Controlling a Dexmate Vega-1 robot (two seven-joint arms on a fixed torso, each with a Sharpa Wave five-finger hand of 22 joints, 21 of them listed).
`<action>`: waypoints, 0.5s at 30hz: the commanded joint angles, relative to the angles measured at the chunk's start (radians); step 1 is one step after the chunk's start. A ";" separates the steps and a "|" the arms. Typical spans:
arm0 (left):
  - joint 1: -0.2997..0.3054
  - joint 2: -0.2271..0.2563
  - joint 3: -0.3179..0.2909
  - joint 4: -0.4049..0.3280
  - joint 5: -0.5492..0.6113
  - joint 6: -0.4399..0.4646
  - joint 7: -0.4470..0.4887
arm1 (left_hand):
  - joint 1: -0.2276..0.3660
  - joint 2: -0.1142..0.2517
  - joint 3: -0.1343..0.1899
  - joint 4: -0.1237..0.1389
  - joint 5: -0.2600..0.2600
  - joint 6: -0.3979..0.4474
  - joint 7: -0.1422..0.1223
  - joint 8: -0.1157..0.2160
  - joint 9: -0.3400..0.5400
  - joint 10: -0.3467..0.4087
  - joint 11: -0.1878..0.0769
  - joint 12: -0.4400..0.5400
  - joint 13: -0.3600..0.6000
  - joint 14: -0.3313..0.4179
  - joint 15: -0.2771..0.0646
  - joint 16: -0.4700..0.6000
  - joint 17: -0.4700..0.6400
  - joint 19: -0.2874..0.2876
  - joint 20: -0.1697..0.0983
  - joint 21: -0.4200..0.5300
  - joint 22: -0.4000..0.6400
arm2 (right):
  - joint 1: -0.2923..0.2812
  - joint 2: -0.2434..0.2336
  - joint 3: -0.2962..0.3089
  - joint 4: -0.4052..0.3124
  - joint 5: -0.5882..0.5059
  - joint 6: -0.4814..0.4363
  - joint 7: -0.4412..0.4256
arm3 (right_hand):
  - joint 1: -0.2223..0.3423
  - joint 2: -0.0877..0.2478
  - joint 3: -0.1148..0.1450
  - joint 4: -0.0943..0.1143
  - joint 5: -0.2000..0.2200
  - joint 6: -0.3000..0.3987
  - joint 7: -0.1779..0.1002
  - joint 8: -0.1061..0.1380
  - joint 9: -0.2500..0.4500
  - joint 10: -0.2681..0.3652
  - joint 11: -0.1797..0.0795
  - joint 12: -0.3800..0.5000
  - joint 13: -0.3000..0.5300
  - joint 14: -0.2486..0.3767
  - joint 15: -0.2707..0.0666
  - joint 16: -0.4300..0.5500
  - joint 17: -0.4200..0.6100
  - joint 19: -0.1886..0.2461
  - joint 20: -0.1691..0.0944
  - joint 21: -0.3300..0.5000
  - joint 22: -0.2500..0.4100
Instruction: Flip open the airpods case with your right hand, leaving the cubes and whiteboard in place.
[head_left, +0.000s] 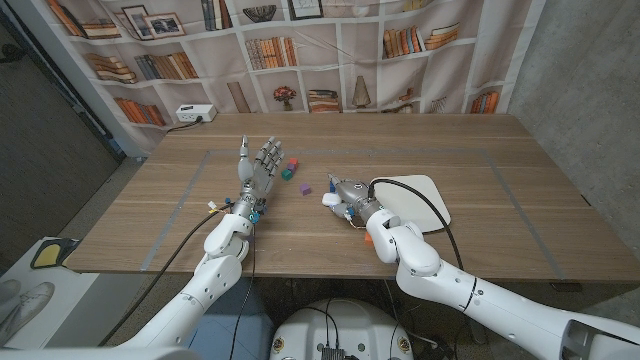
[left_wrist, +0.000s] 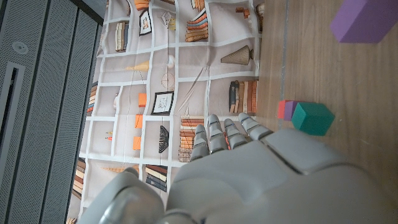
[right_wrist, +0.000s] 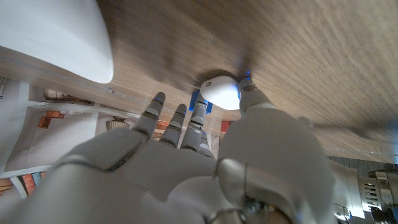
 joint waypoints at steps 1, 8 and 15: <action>0.004 0.001 -0.001 -0.006 -0.004 -0.002 -0.006 | 0.011 0.001 -0.002 0.001 0.007 0.004 0.001 0.003 0.003 0.011 0.001 -0.003 0.004 0.012 0.001 0.001 -0.001 0.006 0.002 -0.004 0.003 | -0.022 -0.008 0.022 -0.027 0.023 0.011 -0.076 | 0.014 0.000 -0.004 0.005 -0.003 0.004 -0.001 0.007 0.000 0.085 -0.069 0.015 0.007 0.020 -0.048 0.007 0.003 0.013 -0.001 0.005 0.001; 0.006 0.009 -0.001 -0.021 0.003 0.000 0.000 | 0.012 0.002 -0.004 0.001 0.008 0.005 0.002 0.003 0.003 0.010 0.001 -0.004 0.004 0.012 0.001 0.000 -0.001 0.006 0.002 -0.004 0.003 | -0.035 -0.013 0.034 -0.051 0.023 0.014 -0.104 | 0.019 -0.003 -0.006 0.006 -0.005 0.002 0.000 0.003 0.000 0.091 -0.073 0.022 0.011 0.032 -0.054 0.008 0.002 0.018 -0.002 0.005 0.001; 0.010 0.010 -0.002 -0.025 0.002 -0.001 0.002 | 0.012 0.003 -0.006 0.001 0.009 0.005 0.003 0.003 0.003 0.012 0.001 -0.004 0.004 0.011 0.001 0.000 -0.001 0.006 0.002 -0.004 0.003 | -0.043 -0.017 0.039 -0.070 0.014 0.017 -0.118 | 0.024 -0.003 -0.008 0.007 -0.007 -0.013 0.001 -0.006 0.000 0.091 -0.070 0.026 0.015 0.035 -0.056 0.007 0.002 0.022 -0.005 0.004 0.001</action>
